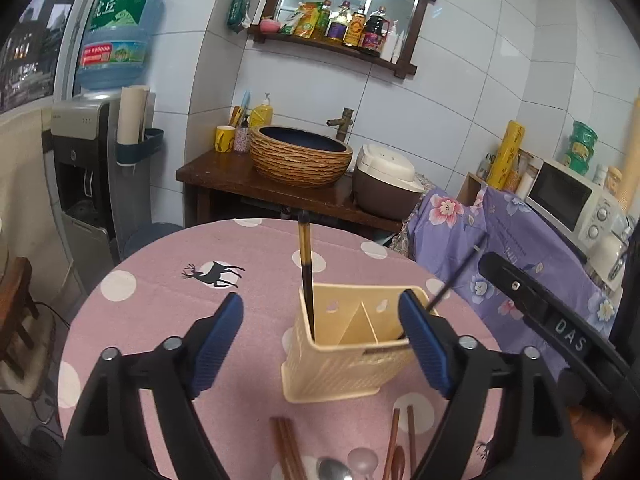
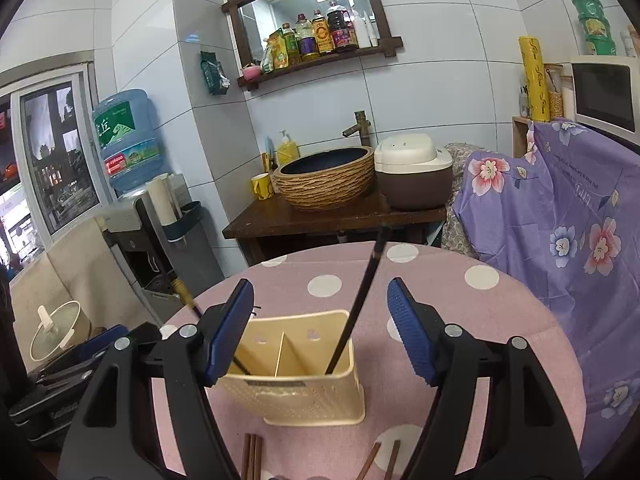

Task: Organize utensils
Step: 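Open both tools to release the chopsticks into the holder, then move both tools back down toward the brown wooden chopsticks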

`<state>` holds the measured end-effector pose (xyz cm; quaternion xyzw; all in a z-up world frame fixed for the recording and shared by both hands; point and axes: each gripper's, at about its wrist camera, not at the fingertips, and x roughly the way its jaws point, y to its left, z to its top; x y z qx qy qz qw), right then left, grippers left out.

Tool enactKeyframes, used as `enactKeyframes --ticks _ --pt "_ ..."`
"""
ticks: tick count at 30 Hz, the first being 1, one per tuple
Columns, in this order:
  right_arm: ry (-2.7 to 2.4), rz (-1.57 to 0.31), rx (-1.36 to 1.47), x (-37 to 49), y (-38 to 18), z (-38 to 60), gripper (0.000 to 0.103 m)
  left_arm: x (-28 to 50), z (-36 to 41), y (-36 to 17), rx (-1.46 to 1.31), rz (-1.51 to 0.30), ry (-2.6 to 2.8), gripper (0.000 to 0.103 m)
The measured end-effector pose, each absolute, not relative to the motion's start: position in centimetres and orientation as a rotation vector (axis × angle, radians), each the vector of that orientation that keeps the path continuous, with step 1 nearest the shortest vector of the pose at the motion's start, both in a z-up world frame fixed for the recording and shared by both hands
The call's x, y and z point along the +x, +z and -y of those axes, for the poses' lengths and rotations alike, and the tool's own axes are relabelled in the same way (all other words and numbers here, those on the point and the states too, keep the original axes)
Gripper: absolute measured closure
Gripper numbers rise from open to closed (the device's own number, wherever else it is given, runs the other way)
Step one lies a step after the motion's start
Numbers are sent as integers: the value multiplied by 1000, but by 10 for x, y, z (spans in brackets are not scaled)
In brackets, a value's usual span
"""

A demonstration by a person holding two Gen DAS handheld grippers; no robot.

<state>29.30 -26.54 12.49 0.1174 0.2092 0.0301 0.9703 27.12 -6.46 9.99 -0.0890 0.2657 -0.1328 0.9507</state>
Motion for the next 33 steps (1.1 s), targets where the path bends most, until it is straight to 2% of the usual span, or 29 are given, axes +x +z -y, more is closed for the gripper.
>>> enactKeyframes --ticks 2,5,19,28,30,33 --pt "55 -413 234 282 123 267 29 257 62 95 -151 -530 -274 18" --pt "59 -417 217 262 114 268 22 239 58 83 -109 -522 -277 5" --pt "37 -541 71 189 24 251 16 181 44 -12 138 -545 -138 5" --pt "-3 -673 78 174 -24 257 16 170 38 -36 142 -638 -120 5" --pt "-20 -698 93 175 -29 263 17 168 38 -40 121 -661 -138 10" --pt "-36 -731 120 178 -35 270 26 172 36 -46 68 -713 -169 26"
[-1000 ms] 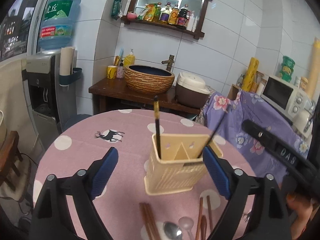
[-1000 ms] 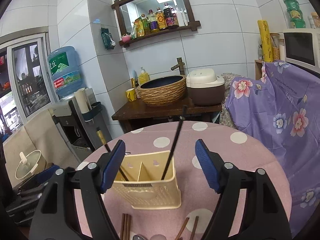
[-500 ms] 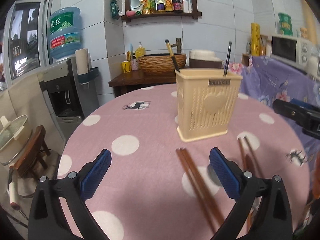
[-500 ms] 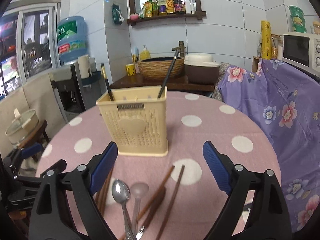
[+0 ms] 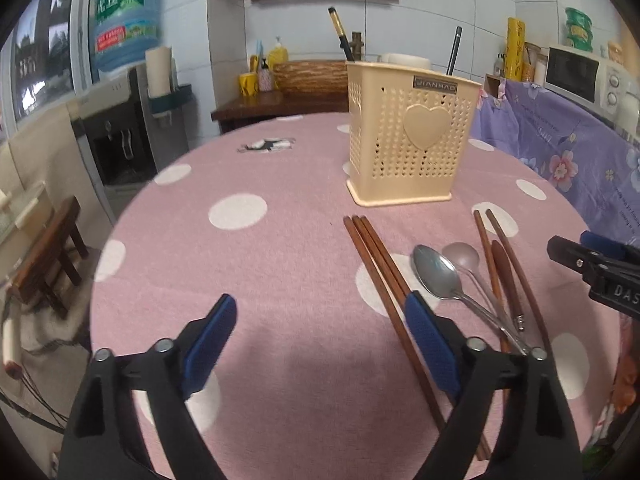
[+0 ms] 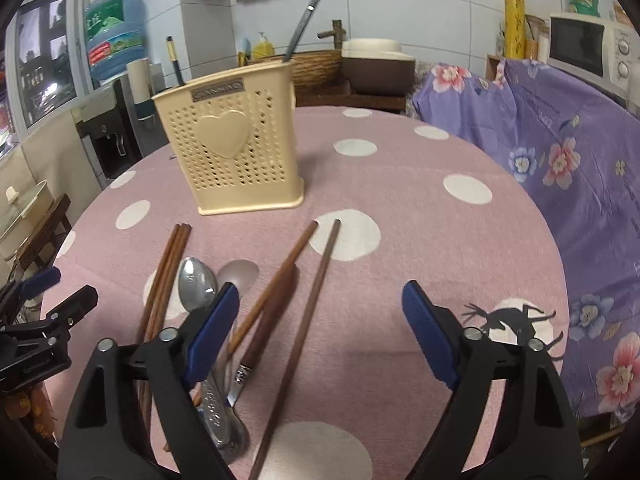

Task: Organize utensils
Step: 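Move both tools back down toward the brown wooden chopsticks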

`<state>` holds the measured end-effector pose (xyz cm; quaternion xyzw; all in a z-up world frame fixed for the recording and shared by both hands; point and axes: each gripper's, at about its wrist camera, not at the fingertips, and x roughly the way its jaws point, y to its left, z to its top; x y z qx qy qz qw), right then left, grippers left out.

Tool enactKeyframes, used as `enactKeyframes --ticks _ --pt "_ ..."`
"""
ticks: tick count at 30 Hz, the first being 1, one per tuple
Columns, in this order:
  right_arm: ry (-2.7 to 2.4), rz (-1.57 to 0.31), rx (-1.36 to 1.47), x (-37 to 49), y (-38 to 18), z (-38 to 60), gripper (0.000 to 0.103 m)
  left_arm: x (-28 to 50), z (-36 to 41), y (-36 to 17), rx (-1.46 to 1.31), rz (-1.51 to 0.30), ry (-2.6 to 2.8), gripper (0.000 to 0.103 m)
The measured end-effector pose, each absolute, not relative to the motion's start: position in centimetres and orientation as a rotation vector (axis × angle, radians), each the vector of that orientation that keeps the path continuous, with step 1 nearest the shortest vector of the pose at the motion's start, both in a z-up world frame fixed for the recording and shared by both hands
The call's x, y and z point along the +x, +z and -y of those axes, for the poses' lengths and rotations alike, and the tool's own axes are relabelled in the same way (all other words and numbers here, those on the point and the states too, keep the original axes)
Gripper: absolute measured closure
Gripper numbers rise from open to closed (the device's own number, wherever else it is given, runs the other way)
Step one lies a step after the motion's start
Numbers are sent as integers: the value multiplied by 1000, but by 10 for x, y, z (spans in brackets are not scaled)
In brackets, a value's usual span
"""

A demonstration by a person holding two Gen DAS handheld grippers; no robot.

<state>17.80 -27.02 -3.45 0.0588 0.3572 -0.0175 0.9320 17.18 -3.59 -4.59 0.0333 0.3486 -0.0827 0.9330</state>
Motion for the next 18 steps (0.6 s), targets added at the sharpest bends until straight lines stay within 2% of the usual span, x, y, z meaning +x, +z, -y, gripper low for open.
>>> enactKeyframes --ticks 4,7,9,18 --pt "-36 -797 86 184 -45 267 37 174 41 -54 63 -758 -193 42" --pt "-40 -833 86 190 -55 266 48 175 45 -58 43 -785 -214 51" --pt "-45 -856 97 192 -61 267 52 175 46 -60 23 -800 -222 55" --pt "-67 -900 54 194 -73 258 55 180 69 -67 69 -833 -234 58"
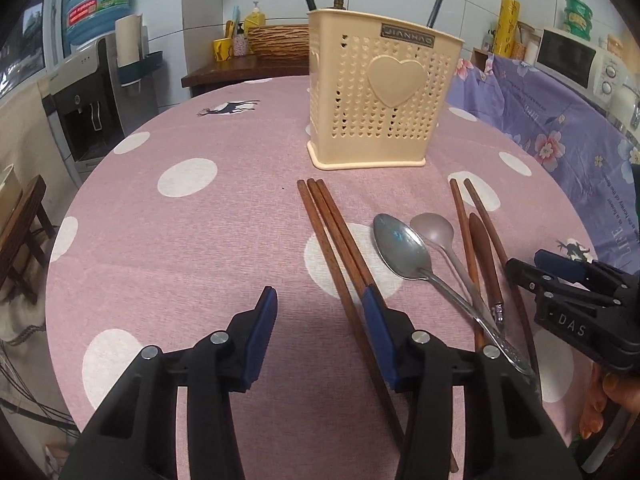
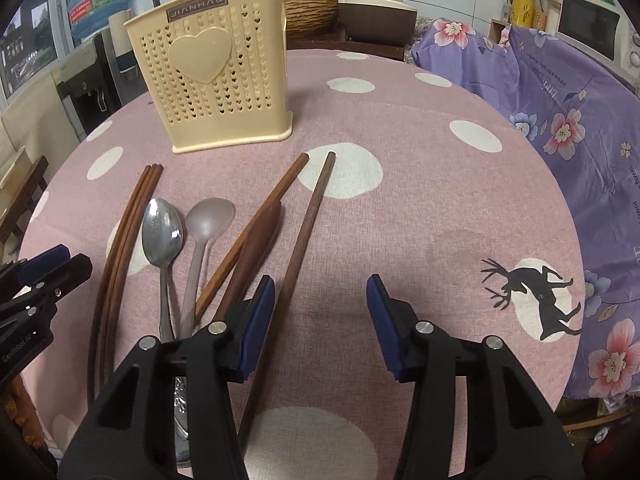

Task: Organize utensils
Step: 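Move both tools back down toward the brown wooden chopsticks, then grasp a brown wooden chopstick with the left tool while the right tool grasps another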

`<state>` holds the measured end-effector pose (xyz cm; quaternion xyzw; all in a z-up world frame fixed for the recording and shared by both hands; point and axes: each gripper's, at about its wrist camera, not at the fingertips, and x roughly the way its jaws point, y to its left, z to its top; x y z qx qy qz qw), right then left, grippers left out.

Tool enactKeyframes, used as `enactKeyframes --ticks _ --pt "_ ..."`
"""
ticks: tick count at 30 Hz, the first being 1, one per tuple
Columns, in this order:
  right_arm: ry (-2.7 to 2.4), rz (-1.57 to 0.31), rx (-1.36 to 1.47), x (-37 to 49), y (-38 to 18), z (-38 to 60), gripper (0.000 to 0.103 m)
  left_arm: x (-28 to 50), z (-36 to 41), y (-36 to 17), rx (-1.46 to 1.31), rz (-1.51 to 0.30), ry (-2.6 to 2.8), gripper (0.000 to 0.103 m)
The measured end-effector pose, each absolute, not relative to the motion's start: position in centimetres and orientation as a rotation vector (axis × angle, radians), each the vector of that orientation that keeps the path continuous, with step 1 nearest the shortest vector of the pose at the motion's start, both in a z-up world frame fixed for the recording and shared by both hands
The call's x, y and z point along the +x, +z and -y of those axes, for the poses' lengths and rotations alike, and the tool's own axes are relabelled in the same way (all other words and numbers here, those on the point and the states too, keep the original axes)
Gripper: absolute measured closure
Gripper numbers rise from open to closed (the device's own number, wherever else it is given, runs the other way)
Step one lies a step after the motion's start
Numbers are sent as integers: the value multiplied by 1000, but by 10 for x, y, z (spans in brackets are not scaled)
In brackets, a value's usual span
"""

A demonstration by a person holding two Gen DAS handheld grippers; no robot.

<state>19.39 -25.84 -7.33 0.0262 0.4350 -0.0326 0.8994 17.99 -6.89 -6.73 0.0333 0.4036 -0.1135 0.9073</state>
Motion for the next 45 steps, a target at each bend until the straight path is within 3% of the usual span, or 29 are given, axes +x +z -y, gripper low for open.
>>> enactKeyframes --ticks 20,35,45 --pt "-39 -894 80 198 -70 277 60 192 53 -76 56 -883 -193 59" --pt "8 -897 86 274 -58 282 61 262 41 -74 -9 -959 -117 58" --pt "-38 -939 28 298 -70 274 80 265 58 -75 74 -943 -84 60"
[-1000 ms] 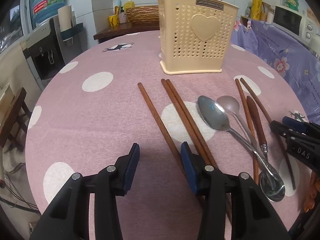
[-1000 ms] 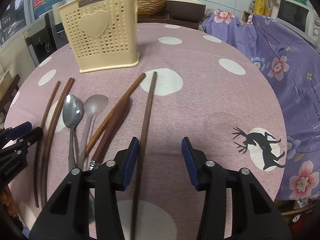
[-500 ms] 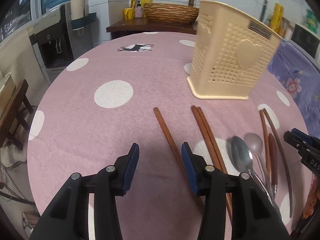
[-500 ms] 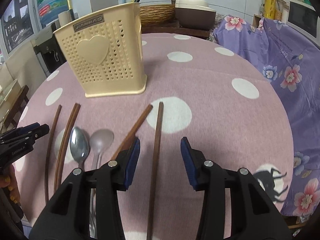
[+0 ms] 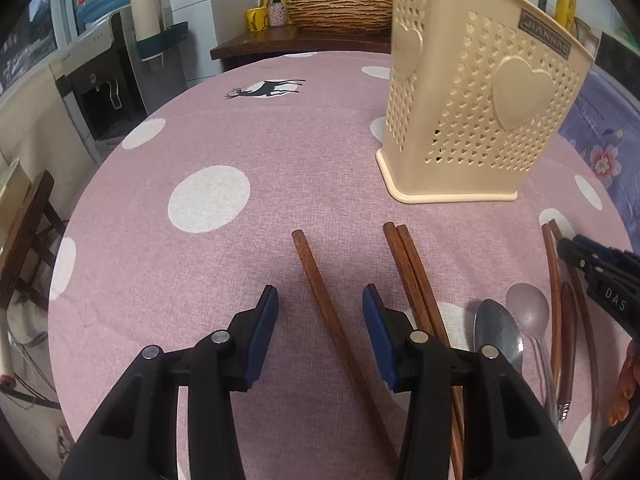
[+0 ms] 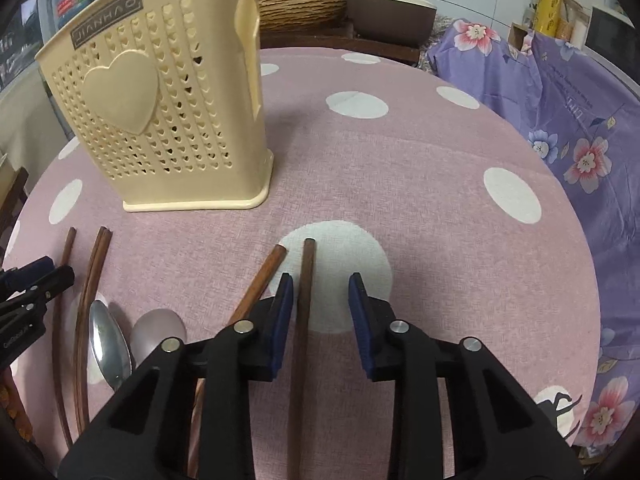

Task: Organize utensils
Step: 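Grasp a brown wooden chopstick with the left tool while the right tool grasps another, then lift both brown chopsticks and lower them into the cream utensil holder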

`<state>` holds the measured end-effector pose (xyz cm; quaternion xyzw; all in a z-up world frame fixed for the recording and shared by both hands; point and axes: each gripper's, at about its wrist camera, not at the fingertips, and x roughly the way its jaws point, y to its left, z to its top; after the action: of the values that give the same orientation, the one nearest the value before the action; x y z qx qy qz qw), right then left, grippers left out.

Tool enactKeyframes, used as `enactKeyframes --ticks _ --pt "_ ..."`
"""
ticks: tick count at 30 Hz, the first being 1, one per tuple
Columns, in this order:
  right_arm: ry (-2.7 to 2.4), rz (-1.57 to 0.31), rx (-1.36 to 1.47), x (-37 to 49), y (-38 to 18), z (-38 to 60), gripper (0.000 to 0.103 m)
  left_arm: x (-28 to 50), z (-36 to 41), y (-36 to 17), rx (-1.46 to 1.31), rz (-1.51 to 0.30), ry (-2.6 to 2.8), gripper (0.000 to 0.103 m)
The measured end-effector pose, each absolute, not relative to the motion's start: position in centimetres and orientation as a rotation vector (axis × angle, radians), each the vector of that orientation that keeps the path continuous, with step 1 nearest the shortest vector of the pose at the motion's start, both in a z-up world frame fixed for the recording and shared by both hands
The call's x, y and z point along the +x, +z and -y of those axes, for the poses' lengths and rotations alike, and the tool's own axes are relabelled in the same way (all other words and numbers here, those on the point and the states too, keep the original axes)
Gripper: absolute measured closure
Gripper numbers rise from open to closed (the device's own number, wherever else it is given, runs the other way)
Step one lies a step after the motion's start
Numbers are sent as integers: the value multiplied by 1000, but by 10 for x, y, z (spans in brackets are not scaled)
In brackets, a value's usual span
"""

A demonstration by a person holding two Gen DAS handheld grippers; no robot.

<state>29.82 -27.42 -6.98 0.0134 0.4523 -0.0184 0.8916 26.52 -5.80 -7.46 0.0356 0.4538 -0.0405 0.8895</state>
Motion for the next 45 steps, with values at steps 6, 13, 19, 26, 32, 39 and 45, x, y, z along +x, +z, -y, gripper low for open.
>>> enactKeyframes --ticks 6,13,19,26,32,39,45 --pt "-36 -936 28 297 -69 271 85 268 63 -74 81 -943 -101 71" --pt "-25 -932 21 297 -70 269 90 269 64 -74 78 -931 -99 82" --pt "-18 -922 1 295 -71 265 95 269 66 -74 86 -925 -89 91" --pt "0 -914 19 293 -71 269 95 270 68 -74 84 -919 -84 93" --pt "14 -879 73 289 -66 279 95 270 67 -73 61 -918 -98 95" --pt "48 -778 100 268 -37 282 96 257 58 -50 6 -852 -138 95" --pt "85 -664 131 239 3 291 96 234 43 -3 -51 -732 -187 95"
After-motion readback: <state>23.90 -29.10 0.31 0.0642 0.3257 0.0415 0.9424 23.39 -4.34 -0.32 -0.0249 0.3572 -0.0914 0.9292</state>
